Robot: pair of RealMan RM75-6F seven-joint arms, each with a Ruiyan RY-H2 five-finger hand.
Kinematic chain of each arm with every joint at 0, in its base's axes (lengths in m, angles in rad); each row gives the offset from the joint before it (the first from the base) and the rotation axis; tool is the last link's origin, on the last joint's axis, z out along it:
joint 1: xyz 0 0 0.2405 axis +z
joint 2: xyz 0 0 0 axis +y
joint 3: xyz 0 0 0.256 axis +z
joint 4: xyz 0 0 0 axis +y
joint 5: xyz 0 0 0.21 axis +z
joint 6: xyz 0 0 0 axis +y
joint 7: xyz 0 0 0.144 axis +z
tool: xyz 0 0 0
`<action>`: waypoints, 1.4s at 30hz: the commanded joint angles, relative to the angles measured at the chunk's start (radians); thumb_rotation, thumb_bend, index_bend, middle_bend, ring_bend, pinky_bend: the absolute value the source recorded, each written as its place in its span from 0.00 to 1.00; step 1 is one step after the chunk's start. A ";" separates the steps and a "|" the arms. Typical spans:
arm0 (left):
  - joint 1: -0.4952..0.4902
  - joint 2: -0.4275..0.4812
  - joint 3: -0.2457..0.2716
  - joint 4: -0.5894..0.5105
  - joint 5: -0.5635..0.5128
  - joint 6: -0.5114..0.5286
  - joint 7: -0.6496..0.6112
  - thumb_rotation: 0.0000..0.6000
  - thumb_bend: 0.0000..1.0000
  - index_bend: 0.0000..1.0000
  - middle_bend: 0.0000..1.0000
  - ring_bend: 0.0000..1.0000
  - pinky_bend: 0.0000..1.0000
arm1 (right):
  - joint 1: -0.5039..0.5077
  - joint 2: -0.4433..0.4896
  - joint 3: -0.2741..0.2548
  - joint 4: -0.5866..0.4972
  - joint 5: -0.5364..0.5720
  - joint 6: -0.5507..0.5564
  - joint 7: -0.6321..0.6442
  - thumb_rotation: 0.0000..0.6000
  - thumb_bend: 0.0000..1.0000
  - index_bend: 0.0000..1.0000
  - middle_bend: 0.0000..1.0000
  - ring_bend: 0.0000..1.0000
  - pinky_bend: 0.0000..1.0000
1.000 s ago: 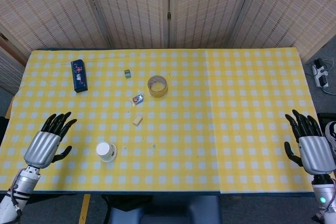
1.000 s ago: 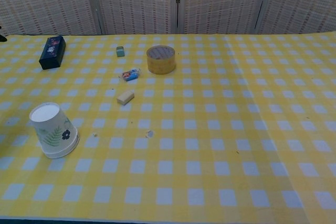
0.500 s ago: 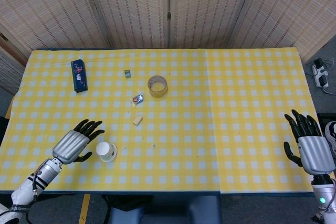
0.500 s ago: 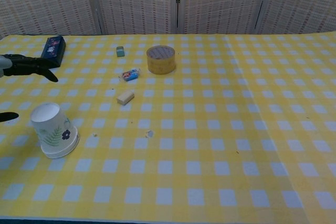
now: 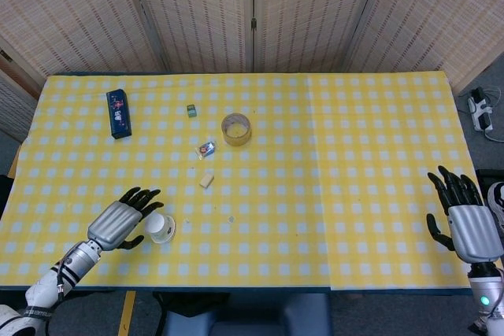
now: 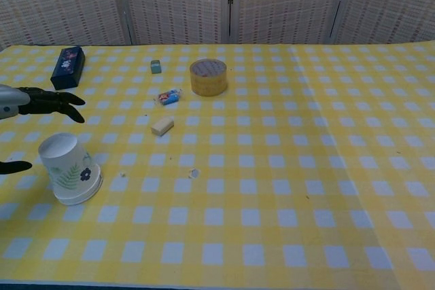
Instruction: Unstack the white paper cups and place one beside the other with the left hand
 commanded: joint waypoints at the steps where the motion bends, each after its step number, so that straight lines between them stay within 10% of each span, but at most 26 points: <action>1: -0.006 -0.007 0.004 0.003 -0.007 -0.007 0.009 1.00 0.38 0.19 0.03 0.01 0.00 | -0.001 0.001 0.000 0.001 -0.001 0.002 0.002 1.00 0.53 0.00 0.00 0.06 0.00; 42: -0.015 -0.028 0.028 0.008 -0.027 0.040 0.029 1.00 0.46 0.30 0.07 0.03 0.00 | -0.002 -0.003 -0.003 0.009 0.000 -0.001 0.016 1.00 0.53 0.00 0.00 0.05 0.00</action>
